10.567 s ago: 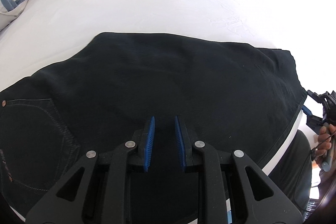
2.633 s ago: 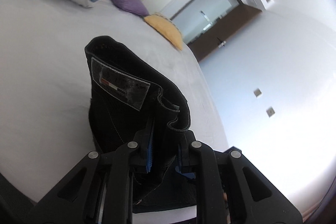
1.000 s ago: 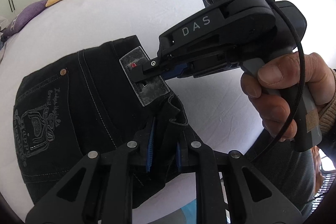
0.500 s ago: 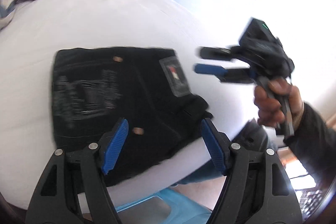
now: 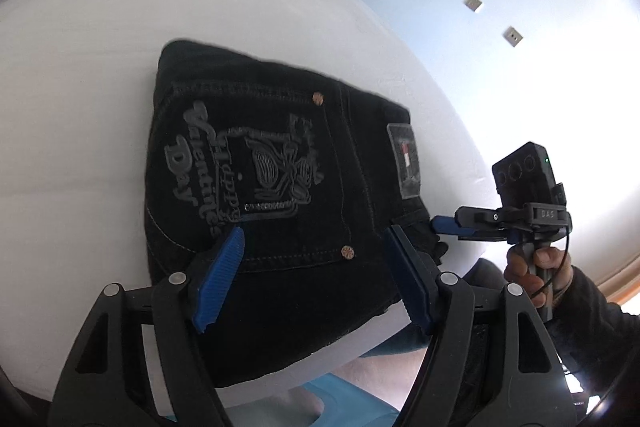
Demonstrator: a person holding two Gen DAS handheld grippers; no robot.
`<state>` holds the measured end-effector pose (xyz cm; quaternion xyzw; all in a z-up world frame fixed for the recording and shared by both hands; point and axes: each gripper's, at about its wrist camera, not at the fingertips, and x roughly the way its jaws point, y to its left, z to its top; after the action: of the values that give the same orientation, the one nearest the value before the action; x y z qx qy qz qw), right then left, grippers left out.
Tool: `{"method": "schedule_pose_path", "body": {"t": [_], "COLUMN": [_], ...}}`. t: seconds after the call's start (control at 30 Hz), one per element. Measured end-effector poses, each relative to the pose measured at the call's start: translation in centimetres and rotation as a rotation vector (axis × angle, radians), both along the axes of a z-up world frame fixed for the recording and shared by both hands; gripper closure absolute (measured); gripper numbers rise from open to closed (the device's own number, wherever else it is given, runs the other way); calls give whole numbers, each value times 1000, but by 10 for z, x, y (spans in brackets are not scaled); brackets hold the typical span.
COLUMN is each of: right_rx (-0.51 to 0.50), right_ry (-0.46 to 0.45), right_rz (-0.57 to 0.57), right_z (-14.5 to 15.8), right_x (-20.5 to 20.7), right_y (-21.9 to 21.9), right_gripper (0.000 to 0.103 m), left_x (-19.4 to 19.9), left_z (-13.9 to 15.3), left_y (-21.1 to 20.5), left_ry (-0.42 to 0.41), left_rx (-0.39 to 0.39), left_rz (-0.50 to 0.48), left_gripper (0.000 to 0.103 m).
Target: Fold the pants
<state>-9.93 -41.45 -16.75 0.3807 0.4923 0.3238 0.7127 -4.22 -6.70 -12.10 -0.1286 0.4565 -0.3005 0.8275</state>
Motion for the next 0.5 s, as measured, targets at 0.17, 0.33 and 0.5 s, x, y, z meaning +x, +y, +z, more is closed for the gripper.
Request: {"method": "schedule_pose_path", "body": {"t": [0.17, 0.33, 0.5], "right_rx": [95, 119, 128], "right_ry": [-131, -104, -19], "right_rz": [-21, -23, -13], "right_z": [37, 24, -9], "right_x": [28, 75, 72], "right_y": [2, 24, 24], "right_gripper": [41, 40, 46], "left_x": [40, 107, 82], "left_z": [34, 3, -11], "left_y": [3, -16, -27], "left_ry": [-96, -13, -76], "left_rx": [-12, 43, 146], "left_rz": [-3, -43, -74], "left_gripper": [32, 32, 33]}}
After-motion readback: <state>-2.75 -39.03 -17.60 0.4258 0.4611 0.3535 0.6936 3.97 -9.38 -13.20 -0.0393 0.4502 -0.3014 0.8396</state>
